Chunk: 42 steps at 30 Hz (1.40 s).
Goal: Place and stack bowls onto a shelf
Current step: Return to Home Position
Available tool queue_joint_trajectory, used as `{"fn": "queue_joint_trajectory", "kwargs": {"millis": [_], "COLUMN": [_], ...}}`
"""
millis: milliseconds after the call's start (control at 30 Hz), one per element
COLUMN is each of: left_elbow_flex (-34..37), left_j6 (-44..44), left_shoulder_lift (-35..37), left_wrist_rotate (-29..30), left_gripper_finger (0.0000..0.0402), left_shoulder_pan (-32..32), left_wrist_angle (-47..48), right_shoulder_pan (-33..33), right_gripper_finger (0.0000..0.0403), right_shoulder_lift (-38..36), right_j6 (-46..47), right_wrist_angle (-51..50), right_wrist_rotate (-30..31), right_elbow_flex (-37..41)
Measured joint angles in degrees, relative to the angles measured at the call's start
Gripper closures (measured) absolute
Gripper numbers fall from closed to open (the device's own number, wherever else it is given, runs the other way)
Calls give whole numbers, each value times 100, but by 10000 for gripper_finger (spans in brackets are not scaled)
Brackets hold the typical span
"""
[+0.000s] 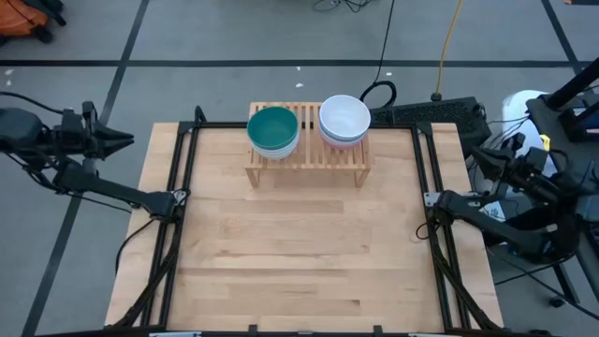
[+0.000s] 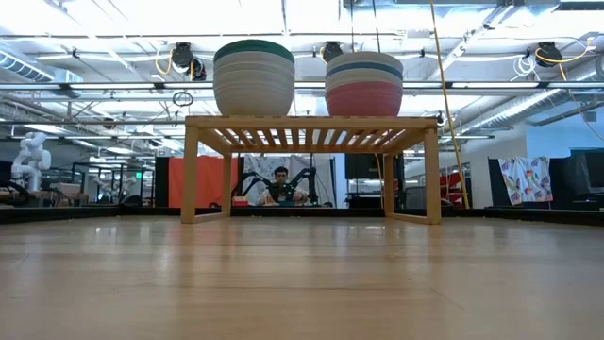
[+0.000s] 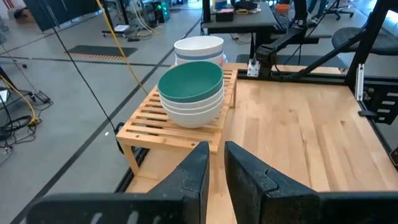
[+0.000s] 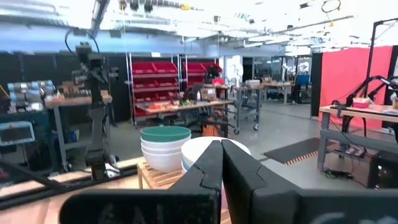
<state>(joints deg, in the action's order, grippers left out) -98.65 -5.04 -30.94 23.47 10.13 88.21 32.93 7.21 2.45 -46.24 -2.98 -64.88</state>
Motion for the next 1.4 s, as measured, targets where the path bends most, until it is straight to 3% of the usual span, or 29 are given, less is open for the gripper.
{"fn": "queue_joint_trajectory", "kwargs": {"millis": [233, 633, 1067, 1400], "left_elbow_flex": [311, 1880, 3871, 4841], "left_j6": [68, 129, 916, 929], "left_shoulder_lift": [138, 1550, 3057, 3064], "left_wrist_rotate": [-10, -587, -584, -540], "left_gripper_finger": [346, 346, 346, 346], "left_shoulder_pan": [0, 0, 2, 17], "left_wrist_angle": [-256, -1412, -3248, -4119], "right_shoulder_pan": [0, -2, -4, -4], "right_gripper_finger": [403, 403, 403, 403], "right_shoulder_lift": [-555, -665, -661, -619], "right_j6": [145, 228, 623, 1180], "right_wrist_angle": [390, 1719, 4093, 6404], "right_wrist_rotate": [-2, -11, -488, -496], "right_elbow_flex": [782, 2097, 3848, 5537]}}
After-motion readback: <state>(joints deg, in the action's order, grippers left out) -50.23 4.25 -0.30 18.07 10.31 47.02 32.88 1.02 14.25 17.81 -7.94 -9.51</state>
